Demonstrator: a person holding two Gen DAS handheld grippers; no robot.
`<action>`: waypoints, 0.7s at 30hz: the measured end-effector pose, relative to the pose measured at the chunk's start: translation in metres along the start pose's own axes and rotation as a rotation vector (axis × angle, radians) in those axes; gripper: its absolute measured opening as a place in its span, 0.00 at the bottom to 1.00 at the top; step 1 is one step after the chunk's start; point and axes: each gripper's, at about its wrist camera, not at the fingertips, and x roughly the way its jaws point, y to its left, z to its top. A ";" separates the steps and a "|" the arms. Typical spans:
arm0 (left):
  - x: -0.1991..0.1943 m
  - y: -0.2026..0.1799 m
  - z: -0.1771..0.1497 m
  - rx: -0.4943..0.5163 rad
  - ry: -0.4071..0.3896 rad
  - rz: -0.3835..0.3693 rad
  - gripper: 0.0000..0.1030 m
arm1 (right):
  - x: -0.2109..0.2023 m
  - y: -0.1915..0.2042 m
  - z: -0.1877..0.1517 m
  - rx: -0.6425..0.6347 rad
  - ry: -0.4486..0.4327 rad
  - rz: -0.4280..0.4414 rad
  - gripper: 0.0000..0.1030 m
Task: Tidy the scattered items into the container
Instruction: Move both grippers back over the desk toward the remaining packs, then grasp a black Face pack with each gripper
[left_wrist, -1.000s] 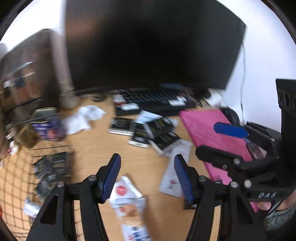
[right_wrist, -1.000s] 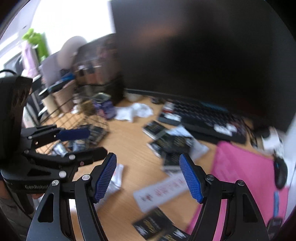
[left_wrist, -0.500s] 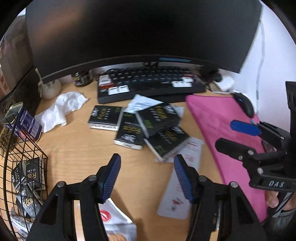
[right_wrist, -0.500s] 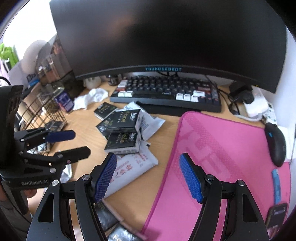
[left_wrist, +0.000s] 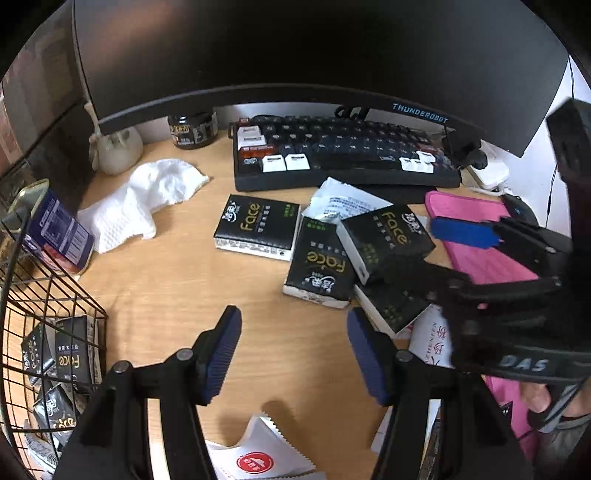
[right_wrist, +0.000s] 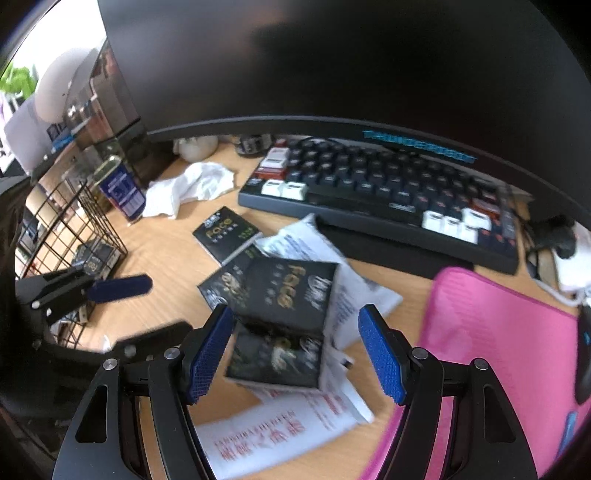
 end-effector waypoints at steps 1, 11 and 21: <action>0.000 0.001 0.000 -0.003 -0.002 -0.001 0.63 | 0.004 0.004 0.002 -0.006 0.005 -0.001 0.68; 0.012 0.016 -0.004 -0.035 0.032 -0.008 0.63 | 0.034 0.024 0.012 -0.027 0.042 -0.024 0.68; 0.005 -0.014 -0.002 0.020 0.014 -0.025 0.63 | -0.001 -0.003 0.003 -0.007 -0.007 -0.048 0.61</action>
